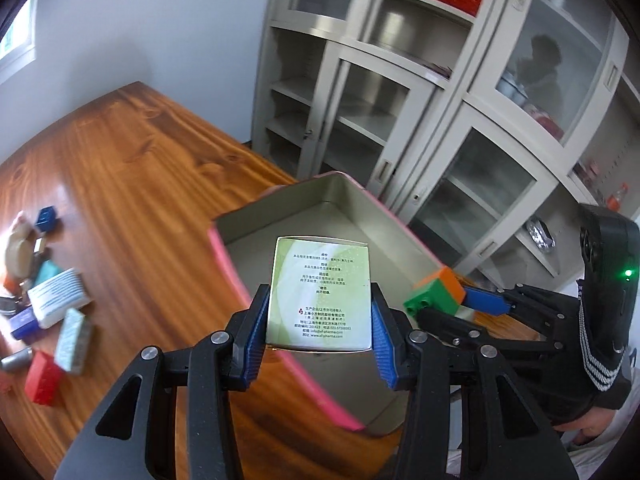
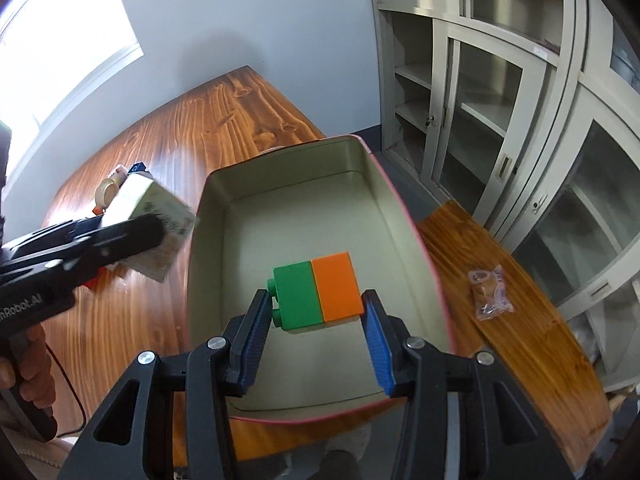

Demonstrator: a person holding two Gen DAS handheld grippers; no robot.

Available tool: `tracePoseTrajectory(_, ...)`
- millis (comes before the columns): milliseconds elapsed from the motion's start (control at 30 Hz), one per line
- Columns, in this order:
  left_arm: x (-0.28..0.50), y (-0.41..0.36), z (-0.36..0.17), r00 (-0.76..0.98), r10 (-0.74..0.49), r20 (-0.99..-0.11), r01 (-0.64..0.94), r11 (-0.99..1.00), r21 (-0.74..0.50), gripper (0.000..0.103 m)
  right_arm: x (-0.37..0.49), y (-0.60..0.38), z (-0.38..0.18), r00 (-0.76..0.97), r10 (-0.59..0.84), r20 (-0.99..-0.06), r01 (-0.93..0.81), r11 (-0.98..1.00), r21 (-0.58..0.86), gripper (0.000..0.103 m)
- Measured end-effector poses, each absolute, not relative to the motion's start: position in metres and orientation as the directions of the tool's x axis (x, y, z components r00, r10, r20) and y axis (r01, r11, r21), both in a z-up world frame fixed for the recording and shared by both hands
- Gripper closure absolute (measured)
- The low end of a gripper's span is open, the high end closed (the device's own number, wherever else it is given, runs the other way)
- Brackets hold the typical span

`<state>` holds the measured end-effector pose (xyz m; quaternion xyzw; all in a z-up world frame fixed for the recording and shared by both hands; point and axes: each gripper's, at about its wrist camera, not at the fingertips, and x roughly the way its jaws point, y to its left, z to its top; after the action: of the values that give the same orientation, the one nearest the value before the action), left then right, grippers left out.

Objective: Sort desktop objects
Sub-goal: 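Carry the green medicine box in the left gripper while the right carries the green-orange brick to the box, then open both grippers to drop the medicine box and brick into the box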

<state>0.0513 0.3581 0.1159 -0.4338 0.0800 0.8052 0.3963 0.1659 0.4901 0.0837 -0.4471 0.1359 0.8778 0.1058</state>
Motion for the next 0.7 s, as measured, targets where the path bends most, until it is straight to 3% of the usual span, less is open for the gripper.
tracePoseTrajectory(367, 0.075, 0.395, 0.099, -0.291, 0.530, -0.797, -0.683, -0.698, -0.215, 0.051, 0.169, 0.519, 0.081, -0.577, 0.025, -0.817, -0.213, -0.970, 0.120, 0.052)
tracePoseTrajectory(433, 0.076, 0.393, 0.096, -0.291, 0.529, -0.797, -0.667, -0.710, -0.227, 0.046, 0.167, 0.521, 0.081, -0.577, 0.020, -0.816, -0.196, -0.974, 0.115, 0.052)
tracePoseTrajectory(500, 0.077, 0.390, 0.096, -0.306, 0.525, -0.794, -0.643, -0.729, -0.234, 0.037, 0.164, 0.523, 0.081, -0.577, 0.016, -0.816, -0.184, -0.976, 0.112, 0.045)
tracePoseTrajectory(700, 0.080, 0.368, 0.100, -0.377, 0.496, -0.782, -0.566, -0.792, -0.230, 0.032, 0.159, 0.520, 0.082, -0.583, -0.004, -0.813, -0.160, -0.980, 0.120, 0.039)
